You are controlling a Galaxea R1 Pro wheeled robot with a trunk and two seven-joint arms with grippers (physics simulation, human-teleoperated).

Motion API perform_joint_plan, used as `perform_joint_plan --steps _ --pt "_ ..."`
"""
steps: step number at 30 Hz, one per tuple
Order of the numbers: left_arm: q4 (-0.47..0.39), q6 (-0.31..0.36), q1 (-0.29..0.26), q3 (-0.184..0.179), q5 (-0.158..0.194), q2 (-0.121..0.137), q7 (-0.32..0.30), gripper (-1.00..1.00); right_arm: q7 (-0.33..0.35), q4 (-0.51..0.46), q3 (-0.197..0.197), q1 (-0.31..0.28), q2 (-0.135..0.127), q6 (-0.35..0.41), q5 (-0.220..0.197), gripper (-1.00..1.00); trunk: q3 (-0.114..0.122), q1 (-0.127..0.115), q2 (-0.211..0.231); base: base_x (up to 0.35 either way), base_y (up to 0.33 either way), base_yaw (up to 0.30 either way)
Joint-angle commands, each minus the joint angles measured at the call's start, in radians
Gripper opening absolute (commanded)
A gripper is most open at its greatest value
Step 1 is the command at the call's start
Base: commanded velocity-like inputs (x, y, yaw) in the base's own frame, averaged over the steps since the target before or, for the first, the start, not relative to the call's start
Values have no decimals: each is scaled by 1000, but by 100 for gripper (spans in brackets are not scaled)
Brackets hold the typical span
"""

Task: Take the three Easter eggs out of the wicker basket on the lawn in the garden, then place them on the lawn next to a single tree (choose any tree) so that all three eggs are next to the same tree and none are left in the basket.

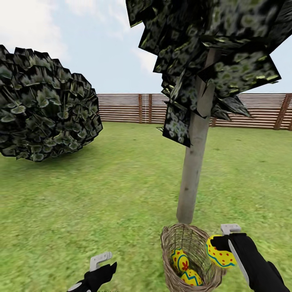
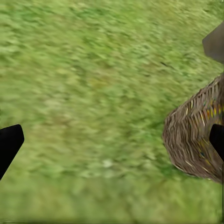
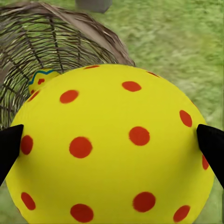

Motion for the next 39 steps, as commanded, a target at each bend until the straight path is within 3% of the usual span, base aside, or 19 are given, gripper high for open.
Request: perform_joint_plan --steps 1,3,5,13,15,19,25,29,39 --pt "-2 4 0 -2 11 0 8 100 8 -1 -3 0 -4 3 6 -100 2 -4 7 0 -287 286" --pt "-1 6 -1 -2 11 0 7 100 7 -2 -37 0 -26 -10 5 -100 8 -12 21 0 -287 271" --pt "0 6 -1 -3 11 -1 7 100 8 0 -50 0 -31 -40 6 -100 15 -19 35 0 -287 258" --pt "-1 6 -1 -5 11 -1 2 100 8 -1 -54 0 -32 -57 6 -100 40 -50 91 0 -291 67" --pt "0 6 -1 -20 11 -1 2 100 8 -2 -55 0 -33 -61 6 -100 46 -58 105 0 -294 0" --pt "-1 5 -1 -47 11 -1 5 100 7 0 -57 0 -36 -135 3 -100 59 -73 133 0 -294 0" --pt "-2 4 -1 -50 11 -1 7 100 7 -2 -65 0 -37 -152 2 -100 77 -96 175 0 -294 0" --pt "-2 4 -1 -50 11 -1 7 100 8 4 -97 0 -37 -239 2 -100 90 -111 203 0 -294 0" --pt "-2 6 -1 -51 11 -1 0 100 7 14 -100 0 -35 -246 5 -100 121 -150 273 0 -294 0"
